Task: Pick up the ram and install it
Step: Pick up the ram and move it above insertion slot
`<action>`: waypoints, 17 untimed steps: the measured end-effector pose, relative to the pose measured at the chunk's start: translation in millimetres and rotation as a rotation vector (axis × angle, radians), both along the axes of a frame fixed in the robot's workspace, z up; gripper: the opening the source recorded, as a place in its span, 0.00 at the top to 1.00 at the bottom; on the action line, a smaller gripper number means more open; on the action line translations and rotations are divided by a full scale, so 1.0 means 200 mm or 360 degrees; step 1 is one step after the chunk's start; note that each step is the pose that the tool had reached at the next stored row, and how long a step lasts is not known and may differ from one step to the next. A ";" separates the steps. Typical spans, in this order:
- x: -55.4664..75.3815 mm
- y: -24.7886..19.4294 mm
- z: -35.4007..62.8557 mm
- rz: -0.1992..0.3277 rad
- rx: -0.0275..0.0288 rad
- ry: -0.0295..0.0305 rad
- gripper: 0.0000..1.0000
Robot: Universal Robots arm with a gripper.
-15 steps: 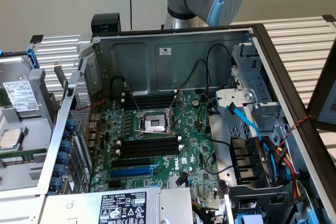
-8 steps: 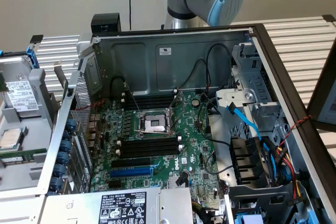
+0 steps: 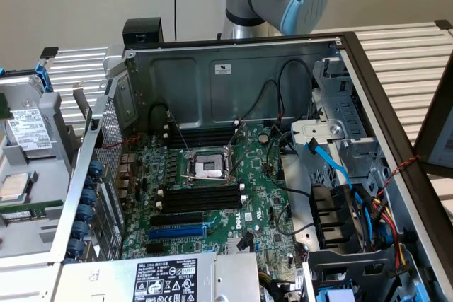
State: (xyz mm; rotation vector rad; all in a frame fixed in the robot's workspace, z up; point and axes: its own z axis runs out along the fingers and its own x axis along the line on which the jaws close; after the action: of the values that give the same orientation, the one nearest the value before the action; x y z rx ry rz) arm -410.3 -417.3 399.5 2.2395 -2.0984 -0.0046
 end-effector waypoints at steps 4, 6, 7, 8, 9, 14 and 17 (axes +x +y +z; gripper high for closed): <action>0.06 0.000 0.000 0.0000 0.00001 0.00000 0.87; 0.11 0.000 0.000 0.0000 0.00001 0.00001 0.87; 0.13 0.000 0.000 0.0000 0.00000 0.00002 0.87; 0.15 0.000 0.000 0.0000 0.00000 0.00003 0.87; 0.18 0.000 0.000 0.0000 0.00001 0.00005 0.87; 0.29 0.000 0.000 0.0000 0.00000 0.00016 0.87; 0.36 -0.001 0.000 0.0000 0.00001 0.00020 0.87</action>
State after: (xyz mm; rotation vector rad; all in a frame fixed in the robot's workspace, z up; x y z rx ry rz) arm -338.4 -417.5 399.5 2.2387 -2.0980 -0.0061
